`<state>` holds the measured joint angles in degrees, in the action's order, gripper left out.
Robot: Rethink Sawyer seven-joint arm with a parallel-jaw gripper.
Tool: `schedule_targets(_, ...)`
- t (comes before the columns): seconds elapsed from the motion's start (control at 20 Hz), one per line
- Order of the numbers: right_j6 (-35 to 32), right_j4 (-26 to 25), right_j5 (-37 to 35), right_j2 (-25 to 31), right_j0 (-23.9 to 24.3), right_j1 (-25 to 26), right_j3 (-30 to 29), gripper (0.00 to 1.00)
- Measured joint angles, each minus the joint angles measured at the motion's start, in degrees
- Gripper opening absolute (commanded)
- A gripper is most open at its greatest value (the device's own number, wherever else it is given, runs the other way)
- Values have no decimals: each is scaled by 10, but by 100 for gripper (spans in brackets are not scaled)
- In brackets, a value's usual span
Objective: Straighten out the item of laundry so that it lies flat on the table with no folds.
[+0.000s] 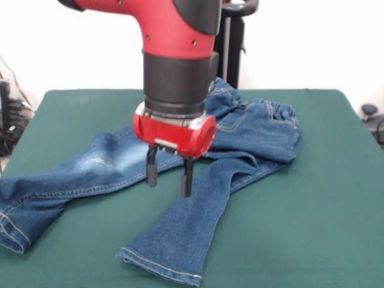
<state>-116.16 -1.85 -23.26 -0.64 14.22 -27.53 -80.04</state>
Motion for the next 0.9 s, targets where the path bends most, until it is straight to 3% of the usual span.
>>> schedule_targets(0.55,0,1,71,-30,0,123,54,100)
schedule_targets(0.9,0,1,78,-33,-1,128,68,100)
